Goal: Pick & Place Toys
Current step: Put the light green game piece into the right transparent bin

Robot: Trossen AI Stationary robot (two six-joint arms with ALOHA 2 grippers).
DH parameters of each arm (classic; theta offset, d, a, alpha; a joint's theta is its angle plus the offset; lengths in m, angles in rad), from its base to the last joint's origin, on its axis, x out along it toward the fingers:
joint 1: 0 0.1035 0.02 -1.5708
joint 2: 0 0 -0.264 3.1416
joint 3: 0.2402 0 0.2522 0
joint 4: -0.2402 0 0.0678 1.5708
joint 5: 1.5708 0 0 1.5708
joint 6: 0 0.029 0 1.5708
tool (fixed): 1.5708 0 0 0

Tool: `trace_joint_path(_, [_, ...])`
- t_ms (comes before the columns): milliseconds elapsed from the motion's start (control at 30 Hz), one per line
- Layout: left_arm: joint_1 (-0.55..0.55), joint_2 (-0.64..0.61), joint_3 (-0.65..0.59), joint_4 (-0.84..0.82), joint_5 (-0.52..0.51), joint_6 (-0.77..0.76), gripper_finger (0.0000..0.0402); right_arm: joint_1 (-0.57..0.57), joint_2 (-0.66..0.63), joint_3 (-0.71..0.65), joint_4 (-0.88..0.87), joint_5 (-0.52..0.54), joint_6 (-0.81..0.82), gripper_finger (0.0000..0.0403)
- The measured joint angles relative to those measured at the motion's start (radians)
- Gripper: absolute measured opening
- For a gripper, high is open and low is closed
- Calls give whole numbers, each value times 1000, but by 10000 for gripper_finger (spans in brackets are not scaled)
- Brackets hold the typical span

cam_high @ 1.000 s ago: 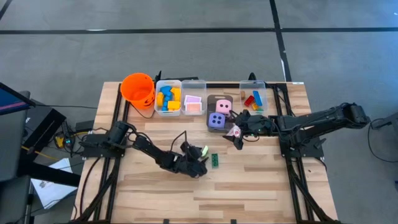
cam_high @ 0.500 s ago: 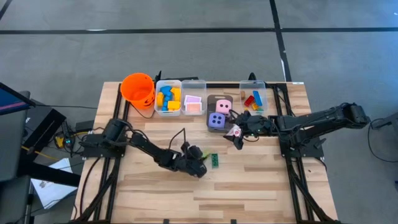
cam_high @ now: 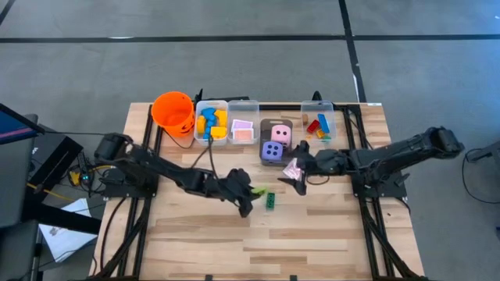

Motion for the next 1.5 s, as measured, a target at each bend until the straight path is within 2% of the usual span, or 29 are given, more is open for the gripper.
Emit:
trace_joint_path(233, [31,-99,0,-52,40,25,89,103,0,0,118,-3,-147,400])
trace_joint_path(467, [95,-122,1,-33,97,22,89,118,0,0,146,-3,-246,400])
trace_joint_path(633, [153,-122,2,43,202,17,89,116,0,0,232,-3,-360,400])
trace_joint_path(767, [196,-122,1,110,292,15,89,116,0,1,229,-4,-528,400])
trace_joint_path(867, [223,-122,1,155,349,15,89,116,0,1,228,-4,-589,400])
trace_joint_path(1067, [251,-122,1,237,430,18,89,116,0,1,240,-4,-596,400])
trace_joint_path(1500, [254,-117,2,351,430,18,89,72,0,1,300,-3,-593,400])
